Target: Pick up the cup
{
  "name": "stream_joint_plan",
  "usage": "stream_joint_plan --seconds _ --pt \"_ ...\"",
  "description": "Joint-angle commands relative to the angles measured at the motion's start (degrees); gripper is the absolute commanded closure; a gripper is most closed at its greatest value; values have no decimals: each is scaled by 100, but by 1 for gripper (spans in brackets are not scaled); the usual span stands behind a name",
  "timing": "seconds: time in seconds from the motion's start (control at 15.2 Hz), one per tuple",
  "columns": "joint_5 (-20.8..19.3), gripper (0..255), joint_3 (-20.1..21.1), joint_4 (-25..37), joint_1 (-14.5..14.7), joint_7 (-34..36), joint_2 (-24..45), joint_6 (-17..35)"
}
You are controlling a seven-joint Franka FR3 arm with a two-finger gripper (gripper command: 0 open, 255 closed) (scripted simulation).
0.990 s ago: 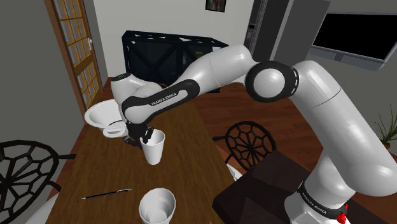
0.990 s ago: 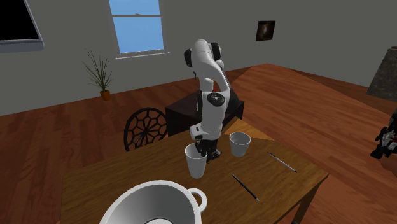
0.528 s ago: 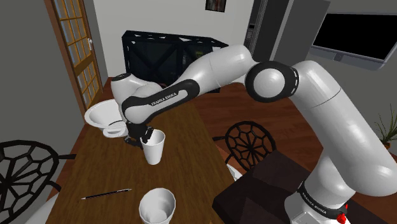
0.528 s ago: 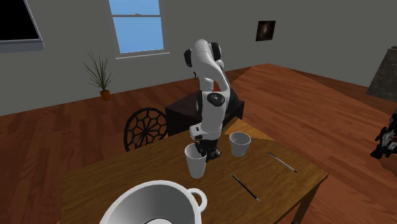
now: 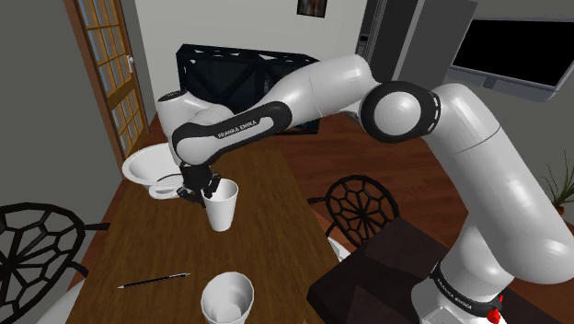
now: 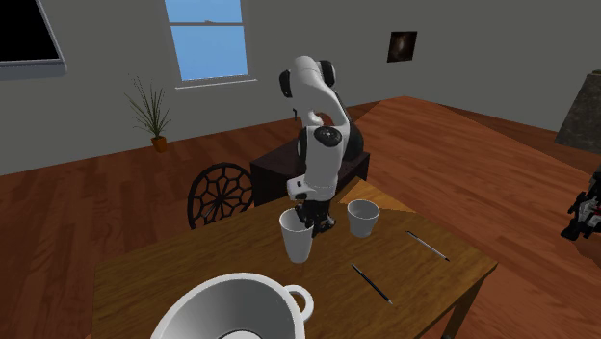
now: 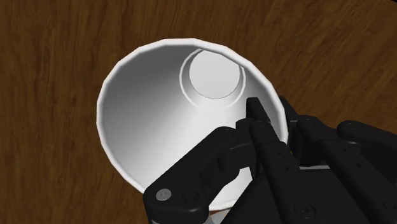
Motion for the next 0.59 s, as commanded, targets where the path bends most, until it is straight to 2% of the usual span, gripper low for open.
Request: stream_joint_plan --seconds 0.0,0.53 --pt "21 255 18 -12 -13 -14 -93 -80" --pt "85 255 62 133 -16 -73 -290 -412"
